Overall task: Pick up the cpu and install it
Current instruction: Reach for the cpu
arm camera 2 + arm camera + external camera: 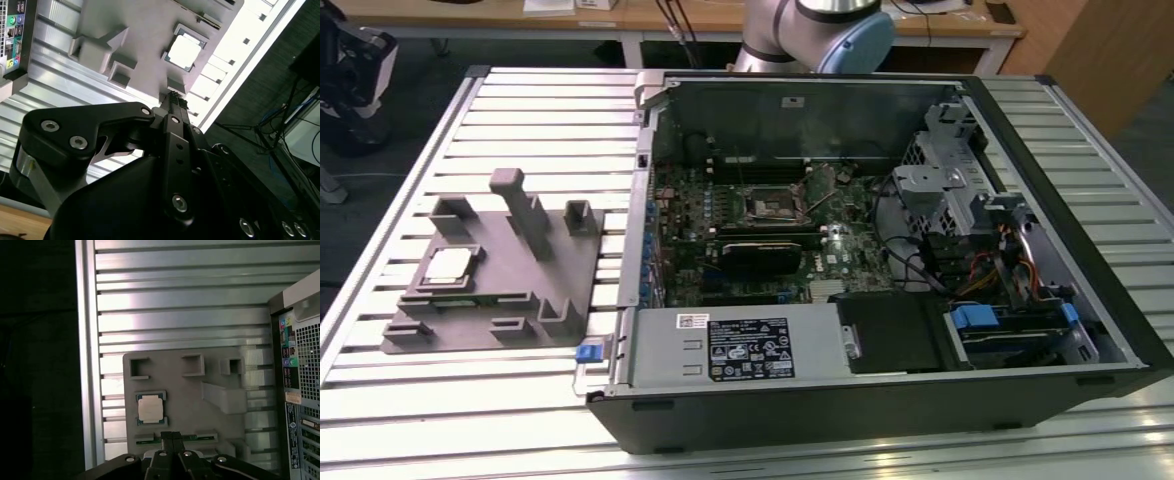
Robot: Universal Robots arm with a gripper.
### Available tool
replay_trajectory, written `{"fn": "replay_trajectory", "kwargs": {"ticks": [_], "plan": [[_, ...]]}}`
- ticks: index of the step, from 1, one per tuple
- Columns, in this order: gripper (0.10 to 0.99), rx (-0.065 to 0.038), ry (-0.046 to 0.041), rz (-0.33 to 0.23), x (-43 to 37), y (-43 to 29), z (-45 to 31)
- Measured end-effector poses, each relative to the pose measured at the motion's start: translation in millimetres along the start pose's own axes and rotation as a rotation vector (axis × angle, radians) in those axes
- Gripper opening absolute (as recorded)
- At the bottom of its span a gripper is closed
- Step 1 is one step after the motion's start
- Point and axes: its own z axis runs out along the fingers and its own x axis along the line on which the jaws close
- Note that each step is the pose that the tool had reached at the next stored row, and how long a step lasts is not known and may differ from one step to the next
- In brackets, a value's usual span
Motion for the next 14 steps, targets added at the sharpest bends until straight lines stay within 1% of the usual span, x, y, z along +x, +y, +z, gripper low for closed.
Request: {"fn": "replay_trajectory", "kwargs": {"ticks": [14], "plan": [[0.106, 0.000, 0.0001, 0.000, 20.5, -1.6, 2.0]]}}
